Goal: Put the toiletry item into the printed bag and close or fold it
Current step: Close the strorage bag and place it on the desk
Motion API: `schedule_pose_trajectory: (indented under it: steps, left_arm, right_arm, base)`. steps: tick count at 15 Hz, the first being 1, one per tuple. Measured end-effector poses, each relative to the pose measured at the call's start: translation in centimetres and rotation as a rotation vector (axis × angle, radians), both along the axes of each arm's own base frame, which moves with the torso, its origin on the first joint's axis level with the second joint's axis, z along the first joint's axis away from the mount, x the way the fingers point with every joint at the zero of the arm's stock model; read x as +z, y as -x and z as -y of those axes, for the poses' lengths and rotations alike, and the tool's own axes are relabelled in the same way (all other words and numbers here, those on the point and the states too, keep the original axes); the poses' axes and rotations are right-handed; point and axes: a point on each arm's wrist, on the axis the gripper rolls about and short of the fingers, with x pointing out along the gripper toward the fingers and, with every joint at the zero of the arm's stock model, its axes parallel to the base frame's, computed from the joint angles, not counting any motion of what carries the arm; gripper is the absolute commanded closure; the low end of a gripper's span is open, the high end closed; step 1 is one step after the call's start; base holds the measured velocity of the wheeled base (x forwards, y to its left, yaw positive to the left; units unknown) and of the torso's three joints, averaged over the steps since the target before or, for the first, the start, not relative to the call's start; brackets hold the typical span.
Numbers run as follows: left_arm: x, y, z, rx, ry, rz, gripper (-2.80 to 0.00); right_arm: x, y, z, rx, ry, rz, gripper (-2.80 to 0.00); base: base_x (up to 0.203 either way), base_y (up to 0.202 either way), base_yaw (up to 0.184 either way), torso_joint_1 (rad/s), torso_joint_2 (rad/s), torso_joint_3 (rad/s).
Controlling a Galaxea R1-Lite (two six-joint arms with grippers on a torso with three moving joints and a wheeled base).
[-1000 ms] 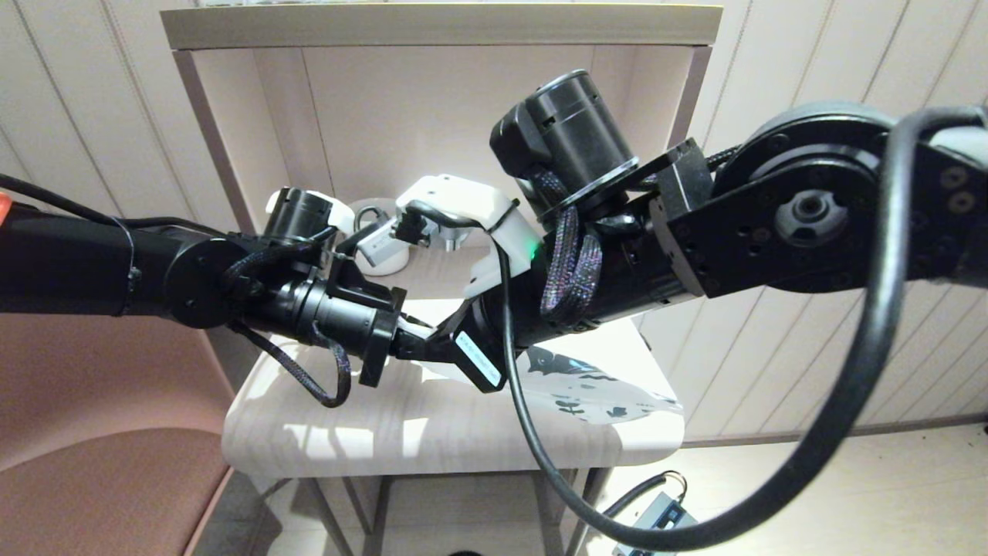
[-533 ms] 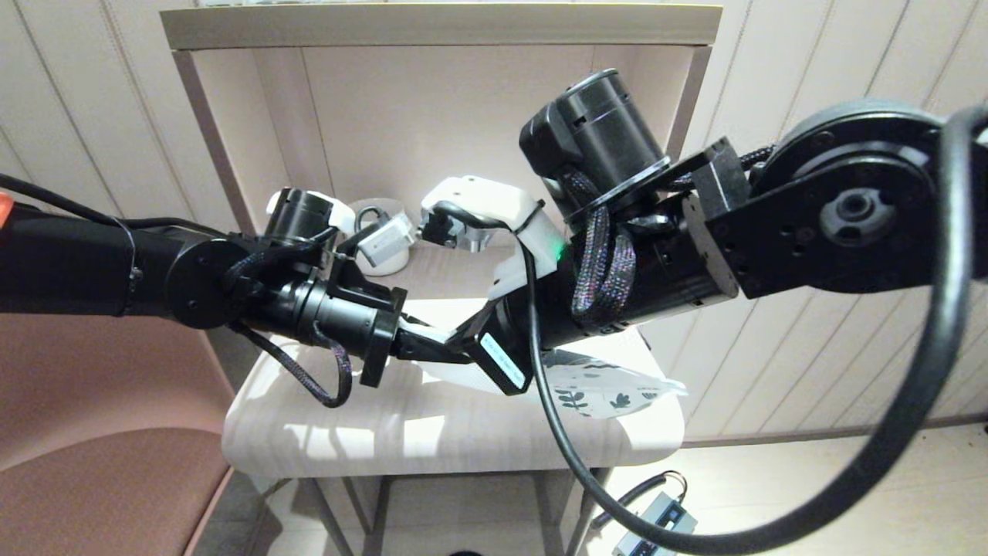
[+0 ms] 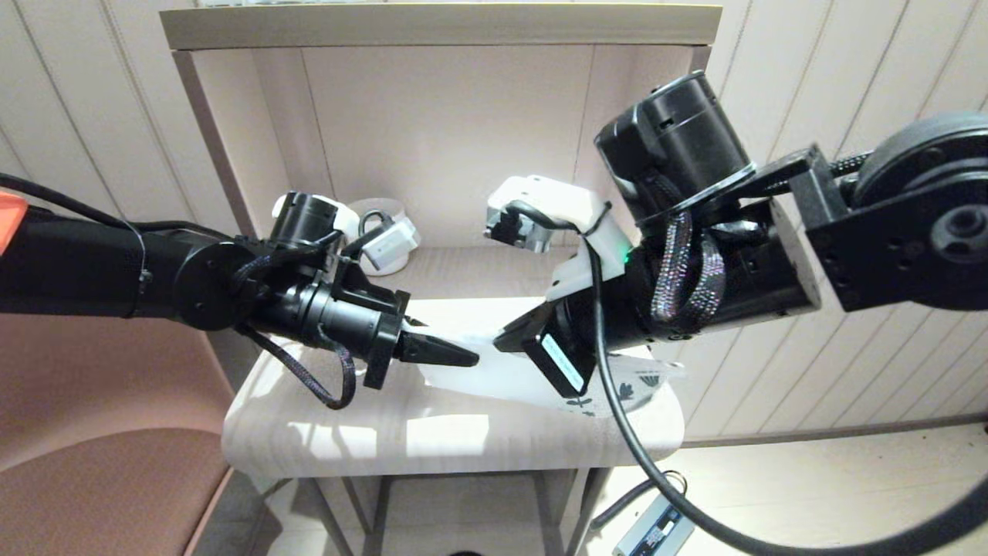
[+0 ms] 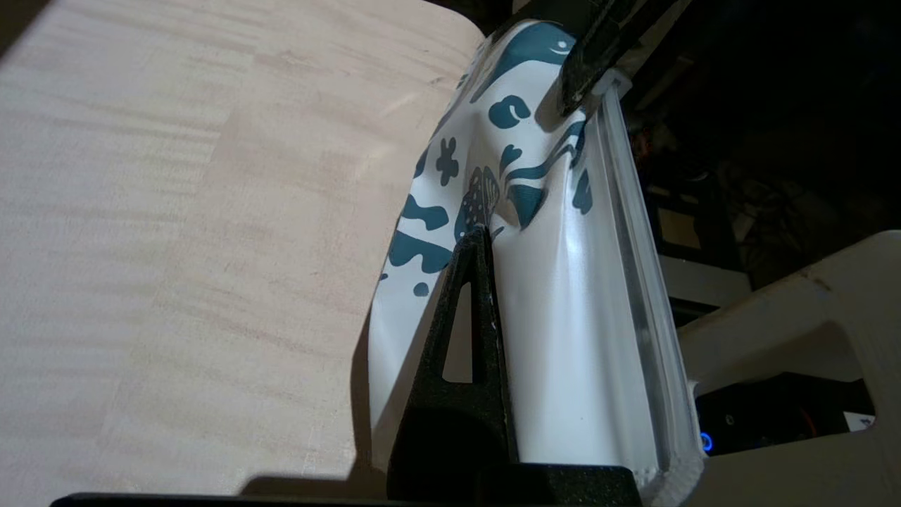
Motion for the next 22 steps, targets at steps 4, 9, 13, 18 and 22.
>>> schedule_pose_trajectory:
  steps: [4,9,13,18,22]
  left_arm:
    - [-0.1,-0.1,0.0,0.000,0.000,-0.003,0.00]
    - [-0.1,-0.1,0.0,-0.001,0.000,-0.002,0.00]
    - [-0.2,0.0,0.0,-0.007,0.003,-0.008,0.00]
    - [-0.3,0.2,0.0,-0.058,0.042,-0.025,0.00]
    - [-0.2,0.2,-0.1,-0.059,0.044,-0.023,0.00]
  right_arm:
    - [0.0,0.5,1.8,-0.031,-0.007,0.006,0.00]
    - [-1.0,0.5,3.8,-0.073,-0.019,0.007,0.00]
    - [-1.0,0.3,5.5,-0.104,-0.029,-0.001,0.00]
    - [-0.7,0.2,6.5,-0.123,-0.042,0.001,0.00]
    - [-0.5,0.1,7.2,-0.144,-0.045,0.011,0.00]
  base:
    - [0.000,0.000,0.000,0.000,0.00,0.000]
    - [0.000,0.000,0.000,0.000,0.00,0.000]
    - [0.000,0.000,0.000,0.000,0.00,0.000]
    - [0.000,0.000,0.000,0.000,0.00,0.000]
    - [0.000,0.000,0.000,0.000,0.00,0.000]
